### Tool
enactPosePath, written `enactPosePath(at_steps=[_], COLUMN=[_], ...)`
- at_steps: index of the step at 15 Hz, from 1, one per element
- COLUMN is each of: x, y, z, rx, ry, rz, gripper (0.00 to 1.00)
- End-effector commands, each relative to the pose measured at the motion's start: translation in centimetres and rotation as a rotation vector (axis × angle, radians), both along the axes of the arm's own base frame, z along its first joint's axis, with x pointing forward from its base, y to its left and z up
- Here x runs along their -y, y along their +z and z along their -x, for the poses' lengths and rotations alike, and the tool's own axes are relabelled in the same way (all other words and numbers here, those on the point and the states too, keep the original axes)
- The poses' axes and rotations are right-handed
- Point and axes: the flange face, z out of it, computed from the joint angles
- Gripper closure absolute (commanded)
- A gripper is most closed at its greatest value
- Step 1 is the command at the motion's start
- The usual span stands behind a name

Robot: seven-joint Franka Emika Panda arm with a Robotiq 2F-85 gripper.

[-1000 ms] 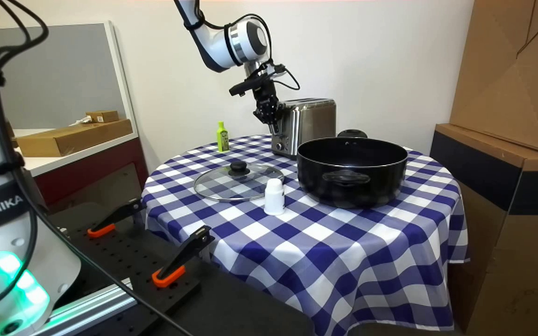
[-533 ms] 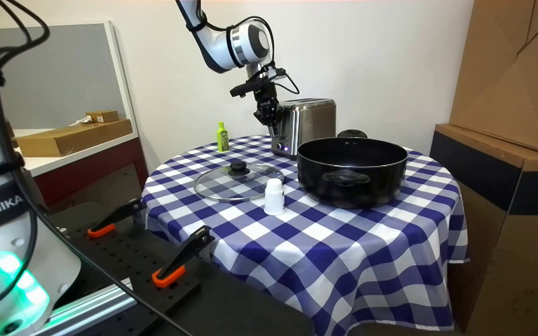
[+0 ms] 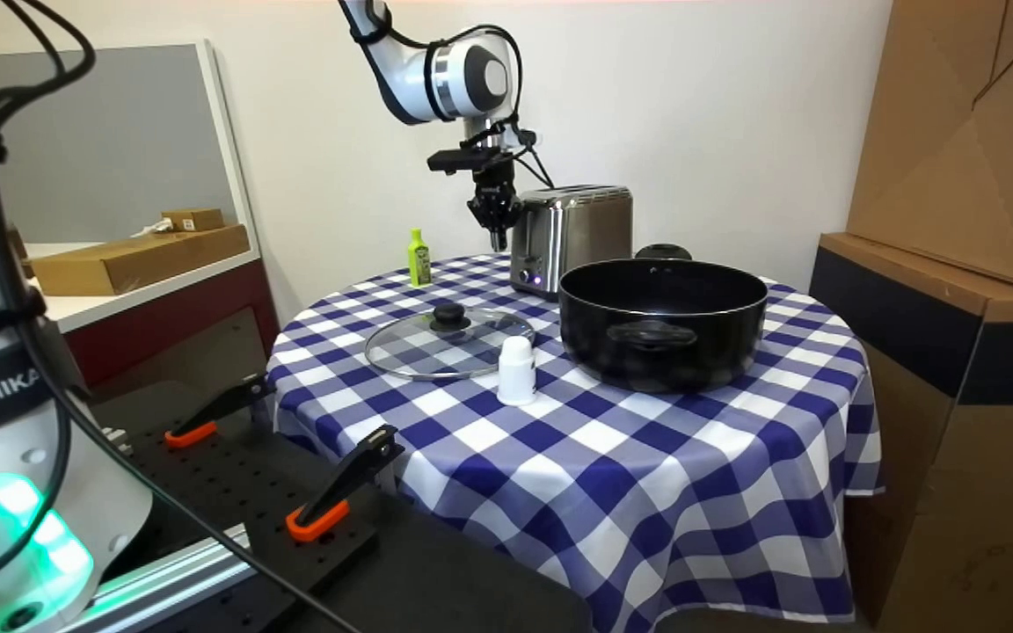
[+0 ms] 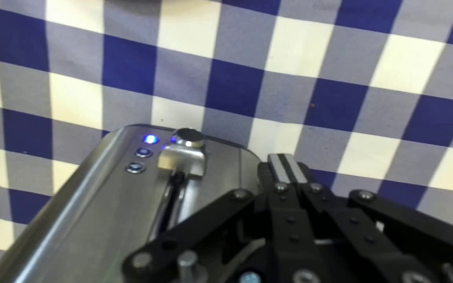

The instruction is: Push down the switch of the toaster

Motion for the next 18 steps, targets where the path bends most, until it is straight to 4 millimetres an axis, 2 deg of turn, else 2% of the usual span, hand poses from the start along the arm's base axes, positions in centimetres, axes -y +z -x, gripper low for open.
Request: enactPosePath(at_steps=[1,3,7,11,14,17,18], x=[-1.1,-1.5,-0.8,1.2,3.5,5.9,6.5], y=[3.5,5.4,9.3,12.5,14.7,16.7,17.2], z=[2.8,4.9,10.7,17.2,21.9,25.4,26.3], rx=[0.026,0.01,-0.064,-0.17,-0.197,-0.2,-0.2], ry=[0.052,0.076,0.099,0.07,0.007,-0.064,-0.084], rz=[-0.167,-0.235,-0.279,-0.224,-0.159,-0.088,-0.08], gripper=[1.0,1.0,1.0,1.0,1.0,1.0,0.74])
